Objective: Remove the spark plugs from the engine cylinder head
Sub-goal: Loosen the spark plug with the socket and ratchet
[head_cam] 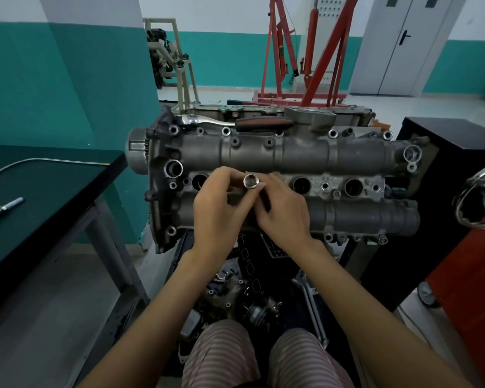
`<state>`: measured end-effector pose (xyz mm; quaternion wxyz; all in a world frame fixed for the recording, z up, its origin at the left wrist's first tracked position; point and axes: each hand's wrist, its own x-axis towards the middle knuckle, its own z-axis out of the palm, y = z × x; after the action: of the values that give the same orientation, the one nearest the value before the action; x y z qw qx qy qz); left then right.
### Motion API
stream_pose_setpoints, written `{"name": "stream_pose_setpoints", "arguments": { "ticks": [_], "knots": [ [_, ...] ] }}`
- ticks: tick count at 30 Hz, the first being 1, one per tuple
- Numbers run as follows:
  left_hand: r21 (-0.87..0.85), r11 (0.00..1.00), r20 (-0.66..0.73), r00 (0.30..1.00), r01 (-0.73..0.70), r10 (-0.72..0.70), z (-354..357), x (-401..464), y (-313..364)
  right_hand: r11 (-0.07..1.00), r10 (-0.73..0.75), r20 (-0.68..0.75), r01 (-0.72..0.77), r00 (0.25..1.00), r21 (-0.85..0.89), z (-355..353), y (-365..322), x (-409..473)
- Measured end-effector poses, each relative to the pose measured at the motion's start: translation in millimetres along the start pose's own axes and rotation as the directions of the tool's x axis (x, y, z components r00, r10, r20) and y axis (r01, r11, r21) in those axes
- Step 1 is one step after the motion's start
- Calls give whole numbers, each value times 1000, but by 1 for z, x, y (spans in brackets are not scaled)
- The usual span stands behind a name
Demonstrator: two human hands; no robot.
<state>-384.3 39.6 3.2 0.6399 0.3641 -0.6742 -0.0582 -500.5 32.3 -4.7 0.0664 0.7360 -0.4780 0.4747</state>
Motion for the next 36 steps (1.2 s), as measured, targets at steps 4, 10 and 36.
{"name": "stream_pose_setpoints", "arguments": {
  "ticks": [4, 10, 36],
  "knots": [
    [6, 1000, 81, 997, -15, 15, -3, -1, 1, 992, 127, 24, -127, 992, 0, 2, 2, 1],
    [-34, 999, 15, 1000, 4, -3, -3, -10, 4, 990, 138, -15, -138, 990, 34, 3, 3, 1],
    [3, 999, 148, 988, -41, 40, -10, -13, 18, 994, 97, -36, -95, 995, 50, 2, 2, 0]
  ]
}}
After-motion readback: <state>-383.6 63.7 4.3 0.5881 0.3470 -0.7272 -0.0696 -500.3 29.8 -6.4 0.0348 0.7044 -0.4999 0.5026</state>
